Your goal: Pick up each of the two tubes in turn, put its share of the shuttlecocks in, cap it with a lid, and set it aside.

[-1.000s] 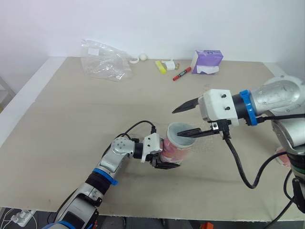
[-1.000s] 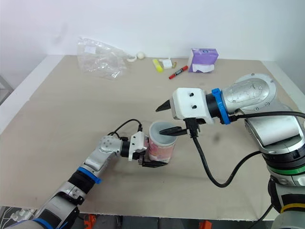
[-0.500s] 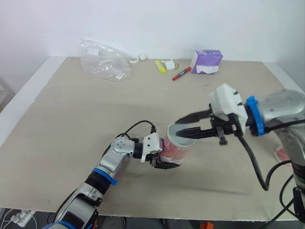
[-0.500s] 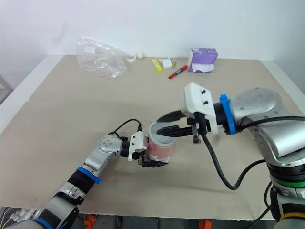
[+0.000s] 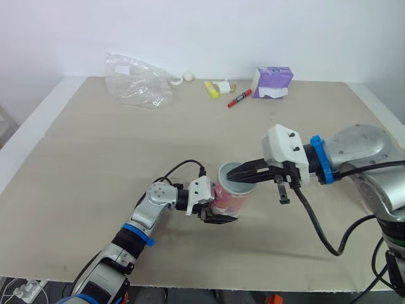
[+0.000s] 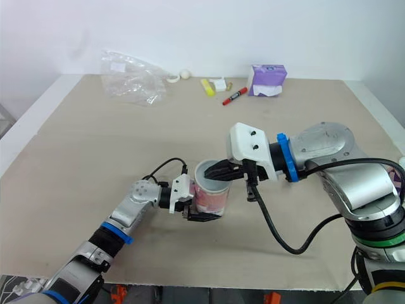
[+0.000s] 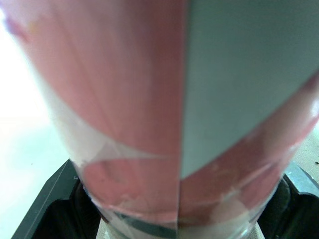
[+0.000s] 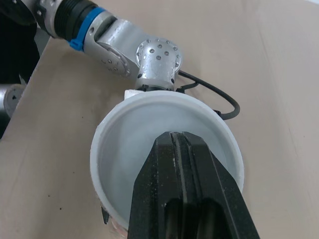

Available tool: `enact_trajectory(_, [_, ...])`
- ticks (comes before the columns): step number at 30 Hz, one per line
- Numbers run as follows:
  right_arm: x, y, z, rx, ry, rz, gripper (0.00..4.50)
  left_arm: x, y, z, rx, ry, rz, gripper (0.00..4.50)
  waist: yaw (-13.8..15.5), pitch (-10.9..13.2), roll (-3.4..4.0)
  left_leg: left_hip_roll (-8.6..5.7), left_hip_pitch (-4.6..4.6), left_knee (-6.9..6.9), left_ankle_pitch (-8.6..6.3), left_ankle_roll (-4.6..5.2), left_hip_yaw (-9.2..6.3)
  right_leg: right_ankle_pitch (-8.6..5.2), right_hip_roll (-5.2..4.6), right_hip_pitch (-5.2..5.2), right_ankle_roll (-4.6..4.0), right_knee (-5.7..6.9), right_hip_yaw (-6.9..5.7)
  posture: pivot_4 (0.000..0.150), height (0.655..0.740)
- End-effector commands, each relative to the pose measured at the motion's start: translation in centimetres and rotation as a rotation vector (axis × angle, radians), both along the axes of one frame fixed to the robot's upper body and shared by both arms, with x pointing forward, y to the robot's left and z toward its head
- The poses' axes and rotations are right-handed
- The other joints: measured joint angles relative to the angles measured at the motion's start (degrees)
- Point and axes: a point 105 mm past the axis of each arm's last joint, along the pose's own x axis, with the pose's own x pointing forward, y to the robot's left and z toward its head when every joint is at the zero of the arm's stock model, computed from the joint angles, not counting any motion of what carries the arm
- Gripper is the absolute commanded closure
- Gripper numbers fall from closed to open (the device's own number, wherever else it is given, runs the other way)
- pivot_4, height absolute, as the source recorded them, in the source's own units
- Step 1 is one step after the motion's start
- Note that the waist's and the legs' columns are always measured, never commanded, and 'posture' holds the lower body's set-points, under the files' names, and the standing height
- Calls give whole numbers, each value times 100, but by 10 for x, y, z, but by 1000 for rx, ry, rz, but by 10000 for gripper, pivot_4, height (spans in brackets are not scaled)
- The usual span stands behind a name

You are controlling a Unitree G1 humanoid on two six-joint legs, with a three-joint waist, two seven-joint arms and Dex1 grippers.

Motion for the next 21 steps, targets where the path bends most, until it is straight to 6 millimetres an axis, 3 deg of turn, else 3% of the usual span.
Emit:
enact_trajectory(1, [3, -1, -18, -66, 53, -14, 43718, 3, 9, -15, 47, 41, 46, 9056, -22, -1, -1, 0, 1, 0, 0, 0, 0, 0, 0, 2, 0, 0, 0, 1500, 7400])
enact_trajectory(6, [4, -6, -33, -159, 83, -15, 43718, 4, 7, -14, 43, 40, 51, 9056, -43, -11, -7, 0, 6, 0, 0, 0, 0, 0, -1, 7, 0, 0, 0, 1500, 7400])
enact_trajectory(11, [3, -6, -36, -159, 89, 3, 43718, 5, 7, -13, 39, 38, 56, 9056, -46, -32, -19, 0, 9, 0, 0, -1, 0, 0, -1, 10, 0, 0, 0, 1500, 7400])
enact_trajectory(16, [9, -12, 3, 24, 57, -44, 43718, 6, 9, -11, 36, 37, 58, 9056, -51, -32, -22, 0, 9, 0, 0, -1, 1, 0, -2, 11, 0, 0, 0, 1500, 7400])
enact_trajectory(21, [6, -39, 46, 189, 38, -131, 43718, 6, 9, -10, 39, 35, 55, 9056, -42, -22, -14, -1, -8, 0, 0, 0, 0, 0, -2, -3, 0, 0, 0, 1500, 7400])
